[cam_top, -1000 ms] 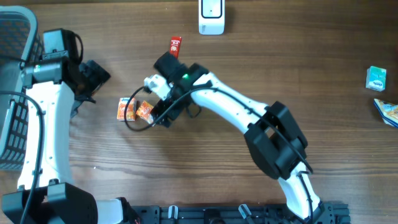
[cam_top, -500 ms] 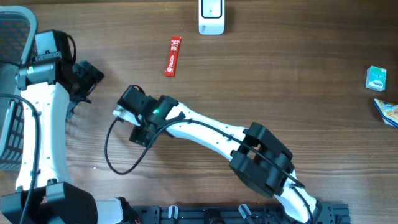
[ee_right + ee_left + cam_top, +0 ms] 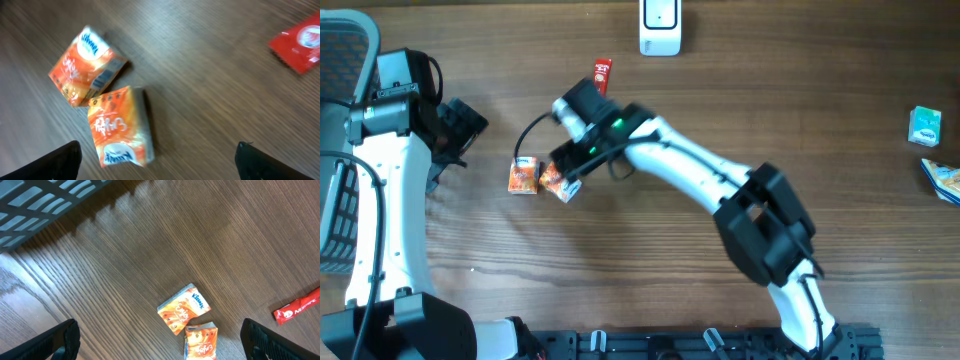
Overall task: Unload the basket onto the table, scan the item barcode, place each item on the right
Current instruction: 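Grasp one orange Kleenex tissue pack with the right gripper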
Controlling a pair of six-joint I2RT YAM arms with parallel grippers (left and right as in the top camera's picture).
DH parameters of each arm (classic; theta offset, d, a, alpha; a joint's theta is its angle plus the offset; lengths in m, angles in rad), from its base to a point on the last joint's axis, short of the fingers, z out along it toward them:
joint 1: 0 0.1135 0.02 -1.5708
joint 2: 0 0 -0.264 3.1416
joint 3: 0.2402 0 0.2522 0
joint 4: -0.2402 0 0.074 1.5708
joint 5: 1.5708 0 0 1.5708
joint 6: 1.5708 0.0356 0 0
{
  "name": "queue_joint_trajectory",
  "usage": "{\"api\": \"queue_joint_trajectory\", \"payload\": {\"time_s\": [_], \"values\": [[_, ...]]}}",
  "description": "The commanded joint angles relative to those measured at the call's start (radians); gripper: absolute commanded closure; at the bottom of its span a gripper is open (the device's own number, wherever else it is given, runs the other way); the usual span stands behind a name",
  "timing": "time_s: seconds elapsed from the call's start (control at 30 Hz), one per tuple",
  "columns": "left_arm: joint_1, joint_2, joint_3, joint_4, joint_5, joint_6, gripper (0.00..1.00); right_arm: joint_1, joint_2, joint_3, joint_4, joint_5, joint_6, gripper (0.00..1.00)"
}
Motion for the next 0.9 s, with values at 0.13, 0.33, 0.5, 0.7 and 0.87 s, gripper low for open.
{"api": "queue_joint_trajectory", "payload": {"time_s": [0.13, 0.33, 0.5, 0.7, 0.87], "values": [[0.003, 0.007, 0.000, -0.006, -0.010, -0.002, 0.00, -0.044, 0.061, 0.003, 0.008, -0.270, 0.034, 0.31], [0.003, 0.007, 0.000, -0.006, -0.010, -0.002, 0.00, -0.044, 0.116, 0.003, 0.061, -0.372, 0.087, 0.33], [0.003, 0.007, 0.000, -0.008, -0.010, -0.002, 0.00, -0.044, 0.160, 0.003, 0.072, -0.380, 0.117, 0.35], [0.003, 0.007, 0.000, -0.008, -0.010, -0.002, 0.00, -0.042, 0.207, 0.003, 0.080, -0.479, 0.141, 0.36], [0.003, 0.007, 0.000, -0.008, -0.010, -0.002, 0.00, -0.038, 0.241, 0.003, 0.086, -0.506, 0.176, 0.37]]}}
